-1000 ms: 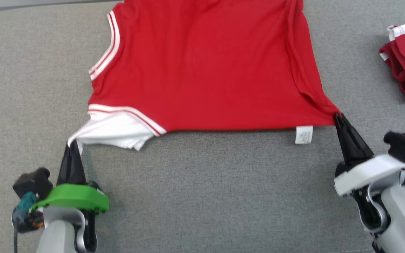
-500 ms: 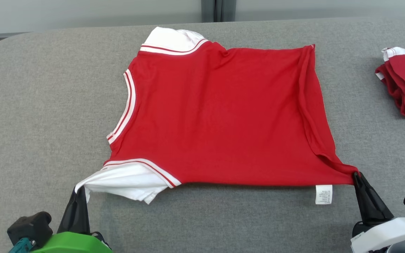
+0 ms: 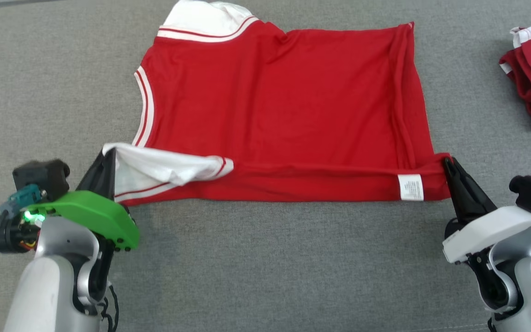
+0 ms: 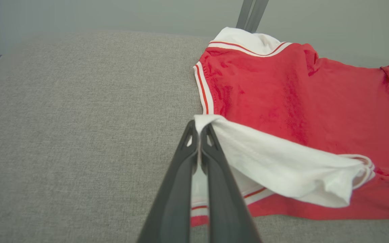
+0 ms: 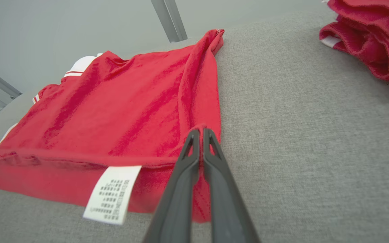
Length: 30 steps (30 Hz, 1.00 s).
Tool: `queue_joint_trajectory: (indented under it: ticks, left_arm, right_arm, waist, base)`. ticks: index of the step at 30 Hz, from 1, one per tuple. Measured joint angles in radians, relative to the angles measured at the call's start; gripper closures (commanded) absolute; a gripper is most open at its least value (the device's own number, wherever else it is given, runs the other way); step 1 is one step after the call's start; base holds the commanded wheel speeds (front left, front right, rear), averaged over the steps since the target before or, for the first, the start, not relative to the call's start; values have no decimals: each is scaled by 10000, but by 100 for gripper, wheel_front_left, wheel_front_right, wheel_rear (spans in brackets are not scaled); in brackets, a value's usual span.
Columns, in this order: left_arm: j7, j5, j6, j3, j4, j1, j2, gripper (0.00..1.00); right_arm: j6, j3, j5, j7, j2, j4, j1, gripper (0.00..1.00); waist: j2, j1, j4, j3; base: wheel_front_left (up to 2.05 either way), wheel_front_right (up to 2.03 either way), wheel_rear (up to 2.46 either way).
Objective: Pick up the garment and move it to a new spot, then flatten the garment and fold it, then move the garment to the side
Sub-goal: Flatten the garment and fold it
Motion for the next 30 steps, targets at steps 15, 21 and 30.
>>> queue_joint_trajectory:
  ticks: [15, 21, 30]
  left_arm:
    - [-4159, 604, -38, -42, 1710, -1441, -541, 0]
    - [-5235, 1170, 362, -176, 1135, -236, -637, 0]
    - [-5340, 1267, 637, -268, 564, 1188, -702, 0]
  right_arm:
    - [0, 761, -907, -2844, -408, 414, -1223, 0]
    - [0, 533, -1482, -2982, -316, -278, -187, 0]
    - [0, 249, -1703, -2995, 136, -894, 939, 0]
  waist:
    - [0, 0, -198, 577]
    - [0, 0, -231, 196]
    - [0, 0, -359, -228]
  base:
    - [0, 0, 0]
    - [0, 0, 0]
    - [0, 0, 0]
